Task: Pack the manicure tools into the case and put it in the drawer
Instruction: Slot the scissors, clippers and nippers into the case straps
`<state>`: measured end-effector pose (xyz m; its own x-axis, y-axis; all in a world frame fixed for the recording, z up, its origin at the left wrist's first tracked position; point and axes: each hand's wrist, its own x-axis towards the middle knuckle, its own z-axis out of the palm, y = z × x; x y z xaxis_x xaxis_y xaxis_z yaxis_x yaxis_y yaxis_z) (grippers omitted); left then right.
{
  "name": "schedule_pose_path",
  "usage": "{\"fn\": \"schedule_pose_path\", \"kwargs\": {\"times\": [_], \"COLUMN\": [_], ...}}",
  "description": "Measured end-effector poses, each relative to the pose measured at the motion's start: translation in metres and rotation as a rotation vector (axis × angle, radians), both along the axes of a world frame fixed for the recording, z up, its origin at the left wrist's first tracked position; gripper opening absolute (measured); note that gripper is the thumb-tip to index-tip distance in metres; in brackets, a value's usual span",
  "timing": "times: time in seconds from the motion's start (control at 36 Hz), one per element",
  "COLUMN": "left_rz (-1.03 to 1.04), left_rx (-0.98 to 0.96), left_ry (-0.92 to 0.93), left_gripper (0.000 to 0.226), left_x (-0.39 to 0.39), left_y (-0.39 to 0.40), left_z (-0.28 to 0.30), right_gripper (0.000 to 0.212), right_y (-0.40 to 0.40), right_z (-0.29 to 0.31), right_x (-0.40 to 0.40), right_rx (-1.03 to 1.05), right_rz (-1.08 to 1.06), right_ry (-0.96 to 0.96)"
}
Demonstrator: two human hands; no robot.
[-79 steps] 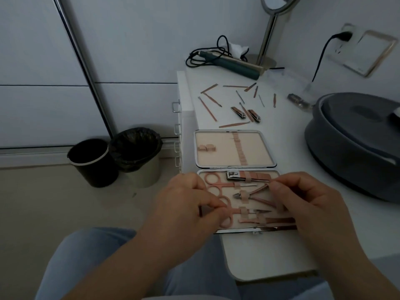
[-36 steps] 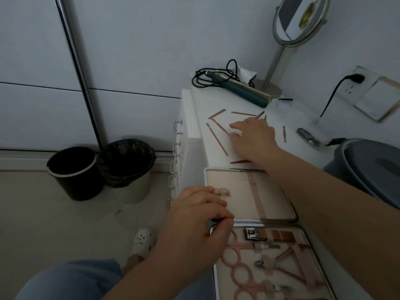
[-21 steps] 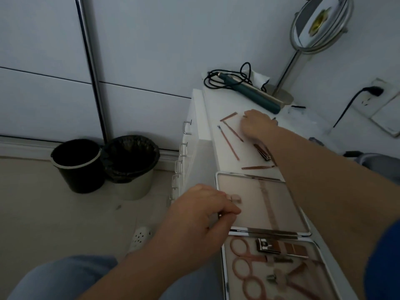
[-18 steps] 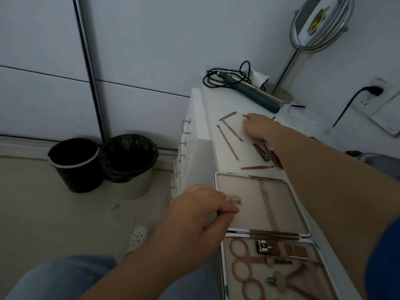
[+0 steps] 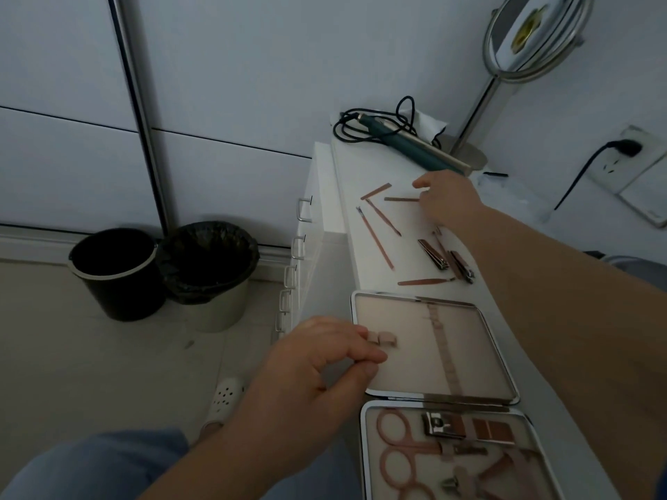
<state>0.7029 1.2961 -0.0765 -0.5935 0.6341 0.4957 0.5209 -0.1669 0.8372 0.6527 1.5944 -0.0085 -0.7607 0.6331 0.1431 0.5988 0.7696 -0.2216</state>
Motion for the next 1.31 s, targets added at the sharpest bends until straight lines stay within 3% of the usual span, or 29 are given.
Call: {"fn": "schedule_pose_path", "kwargs": {"times": [0.19, 0.33, 0.44, 0.53, 0.61, 0.67, 0.78, 0.86, 1.0, 1.31], "left_rz": [0.008, 0.009, -0.012, 0.0, -0.01, 0.001, 0.016, 0.024, 0.053, 0.109], "left_rx": [-0.01, -0.033, -0.034, -0.028, -0.019, -0.01, -0.011, -0.02, -0.026, 0.02], "left_ry": [-0.022, -0.063, -0.113, -0.137, -0.126, -0.13, -0.145, -0.146, -0.166, -0.171], "left_gripper": [0.02, 0.023, 0.01, 0.017, 0.01, 0.015, 0.018, 0.019, 0.017, 0.019], "left_x": [0.002, 0.001, 0.0, 0.0, 0.001, 0.001, 0.001, 0.002, 0.003, 0.009], "left_y": [0.003, 0.004, 0.007, 0.007, 0.007, 0.007, 0.007, 0.008, 0.009, 0.011], "left_z": [-0.001, 0.002, 0.005, 0.003, 0.001, -0.001, -0.002, -0.002, -0.001, -0.003], "right_gripper": [0.038, 0.041, 0.039, 0.04, 0.043, 0.04, 0.022, 0.037, 0.033, 0.028], "right_y": [0.018, 0.023, 0.023, 0.021, 0.022, 0.024, 0.028, 0.026, 0.015, 0.003], "right_z": [-0.003, -0.005, -0.008, -0.008, -0.002, 0.002, 0.003, 0.0, -0.001, 0.024], "right_x": [0.018, 0.021, 0.026, 0.028, 0.03, 0.031, 0.027, 0.021, 0.02, 0.018], "right_rx": [0.073, 0.074, 0.106, 0.031, -0.074, -0.048, -0.041, -0.061, -0.016, 0.049], "right_rz": [-0.133, -0.073, -0.049, -0.063, -0.106, -0.148, -0.273, -0.302, -0.326, -0.237], "right_ry": [-0.19, -0.347, -0.257, -0.09, 0.12, 0.135, 0.035, -0.002, -0.048, -0.421]}}
